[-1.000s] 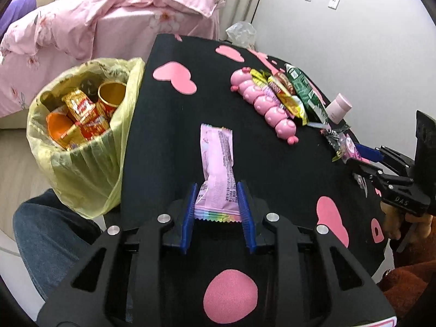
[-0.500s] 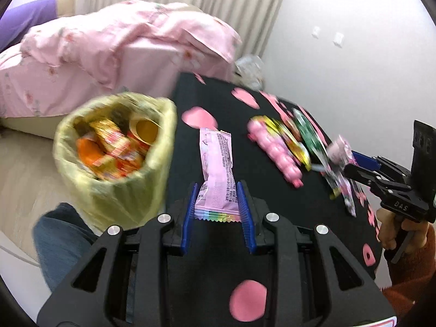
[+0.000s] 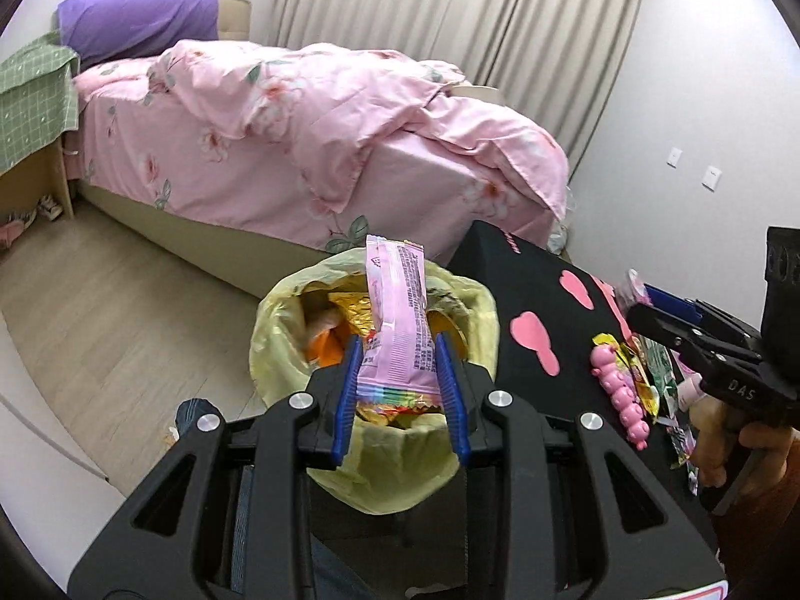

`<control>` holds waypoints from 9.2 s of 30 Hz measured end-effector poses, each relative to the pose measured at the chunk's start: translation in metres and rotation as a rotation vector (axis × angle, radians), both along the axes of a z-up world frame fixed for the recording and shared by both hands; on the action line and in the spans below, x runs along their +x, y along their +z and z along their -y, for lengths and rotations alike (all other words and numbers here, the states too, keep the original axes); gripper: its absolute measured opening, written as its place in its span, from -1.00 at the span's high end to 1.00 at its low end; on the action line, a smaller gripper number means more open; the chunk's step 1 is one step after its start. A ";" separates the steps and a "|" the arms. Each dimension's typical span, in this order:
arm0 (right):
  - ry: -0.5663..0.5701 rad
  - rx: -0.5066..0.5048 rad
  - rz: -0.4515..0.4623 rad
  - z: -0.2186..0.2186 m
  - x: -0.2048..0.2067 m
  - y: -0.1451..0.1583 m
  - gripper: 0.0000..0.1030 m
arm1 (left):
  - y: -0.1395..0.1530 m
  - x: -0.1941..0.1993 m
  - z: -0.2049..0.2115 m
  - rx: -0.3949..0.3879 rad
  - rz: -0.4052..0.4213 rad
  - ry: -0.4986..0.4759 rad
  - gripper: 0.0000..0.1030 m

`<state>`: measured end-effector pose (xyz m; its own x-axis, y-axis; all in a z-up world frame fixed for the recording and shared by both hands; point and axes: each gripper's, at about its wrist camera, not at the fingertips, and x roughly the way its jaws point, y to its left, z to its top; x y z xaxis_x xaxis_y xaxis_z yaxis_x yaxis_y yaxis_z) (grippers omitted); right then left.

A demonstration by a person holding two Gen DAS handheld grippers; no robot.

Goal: Collect trash
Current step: 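Carry the pink candy bar and lollipop over the yellow trash bag with both grippers, then open both grippers to drop the candy bar and lollipop into the trash bag, then move both grippers back over the snacks on the table, then grasp the green-white milk carton with the right gripper, then grasp the black-silver packet with the left gripper while the right holds the milk carton, then carry the black-silver packet and milk carton over the yellow trash bag with both grippers, then open both grippers to drop the packet and milk carton into the trash bag, then move both grippers back over the remaining snacks on the table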

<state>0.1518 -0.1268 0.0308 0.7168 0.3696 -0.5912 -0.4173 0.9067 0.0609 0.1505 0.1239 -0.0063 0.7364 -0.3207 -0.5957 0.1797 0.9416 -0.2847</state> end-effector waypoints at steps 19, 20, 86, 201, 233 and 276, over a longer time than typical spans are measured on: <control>0.093 0.010 -0.218 -0.076 0.124 -0.070 0.08 | -0.079 0.073 0.000 -0.039 -0.161 0.010 0.45; 0.089 0.026 -0.223 -0.076 0.129 -0.072 0.08 | -0.080 0.073 -0.001 -0.042 -0.156 0.016 0.45; -0.724 0.168 -0.295 0.307 0.004 -0.093 -0.12 | -0.039 0.014 0.239 0.037 -0.049 -0.358 -0.15; -0.258 -0.062 0.020 0.132 -0.124 -0.011 0.02 | 0.004 -0.010 0.119 0.068 -0.004 -0.291 0.27; 0.080 0.140 -0.486 -0.061 0.160 -0.103 0.02 | -0.081 0.109 -0.014 -0.081 -0.198 0.069 0.27; -0.182 0.026 -0.095 0.095 -0.009 -0.033 0.01 | -0.007 0.037 0.073 0.019 0.002 -0.001 -0.35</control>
